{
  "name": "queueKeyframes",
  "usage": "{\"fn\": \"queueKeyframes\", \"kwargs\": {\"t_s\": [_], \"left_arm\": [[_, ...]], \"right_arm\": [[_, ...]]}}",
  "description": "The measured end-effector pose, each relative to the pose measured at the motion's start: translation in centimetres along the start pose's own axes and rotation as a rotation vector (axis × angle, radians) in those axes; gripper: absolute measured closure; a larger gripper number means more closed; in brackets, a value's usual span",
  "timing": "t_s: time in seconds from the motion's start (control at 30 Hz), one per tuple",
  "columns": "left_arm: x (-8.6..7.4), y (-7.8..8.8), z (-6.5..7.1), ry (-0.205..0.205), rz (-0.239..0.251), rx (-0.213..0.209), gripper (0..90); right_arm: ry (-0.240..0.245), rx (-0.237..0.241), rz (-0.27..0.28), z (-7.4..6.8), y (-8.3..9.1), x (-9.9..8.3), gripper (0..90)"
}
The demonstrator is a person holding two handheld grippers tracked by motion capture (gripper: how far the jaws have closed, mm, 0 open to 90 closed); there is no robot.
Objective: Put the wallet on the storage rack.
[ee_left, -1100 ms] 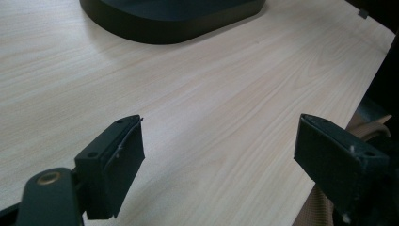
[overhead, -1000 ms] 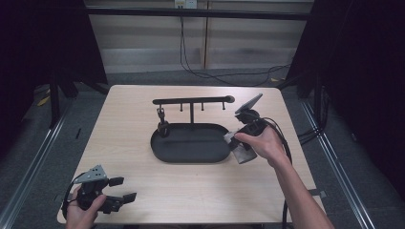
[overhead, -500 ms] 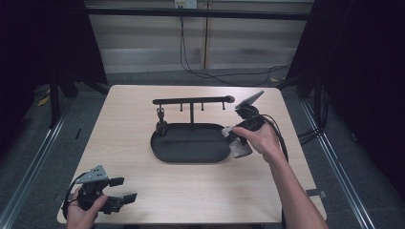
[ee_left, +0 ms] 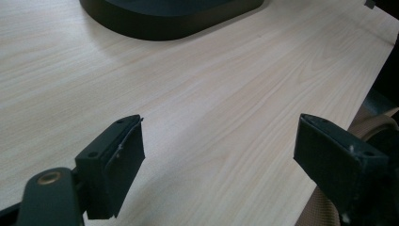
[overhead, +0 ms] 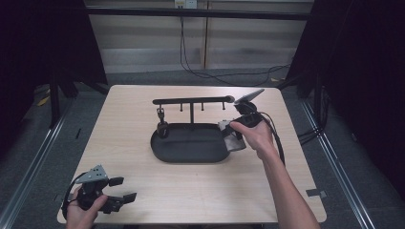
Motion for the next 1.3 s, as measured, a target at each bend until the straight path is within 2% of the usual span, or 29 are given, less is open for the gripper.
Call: {"fn": "queueKeyframes", "kwargs": {"t_s": [0.13, 0.37, 0.67, 0.83, 1.13, 1.3], "left_arm": [[0.0, 0.1, 0.0, 0.001, 0.0, 0.0, 16.4], [0.0, 0.1, -0.1, 0.0, -0.004, 0.004, 17.1], [0.0, 0.0, 0.0, -0.001, -0.002, 0.003, 17.2], [-0.1, 0.0, 0.0, 0.005, -0.001, 0.002, 17.1], [0.0, 0.0, 0.1, -0.001, -0.002, -0.001, 17.1], [0.0, 0.0, 0.1, -0.002, -0.003, -0.001, 17.1]], "right_arm": [[-0.007, 0.016, 0.015, -0.2, -0.4, 0.3, 33.7], [-0.054, 0.046, 0.053, -0.1, -1.2, 0.7, 33.6], [-0.096, 0.065, 0.053, 0.2, -3.2, 0.7, 33.6], [-0.096, 0.081, 0.053, 0.0, -4.0, 1.0, 33.6], [-0.098, 0.077, 0.039, -0.4, -5.9, 0.7, 33.6], [-0.101, 0.085, 0.051, -0.8, -6.5, 0.9, 33.6]]}}
Point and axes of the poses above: each handheld gripper's, and its own axes: y roughly backward along the jaws, x roughly out of its top, z roughly to its right, the point moved 4 cm from there along -y, roughly forward along the jaws, and after that the axes turned 14 degrees about -x, right-handed, at the moved point
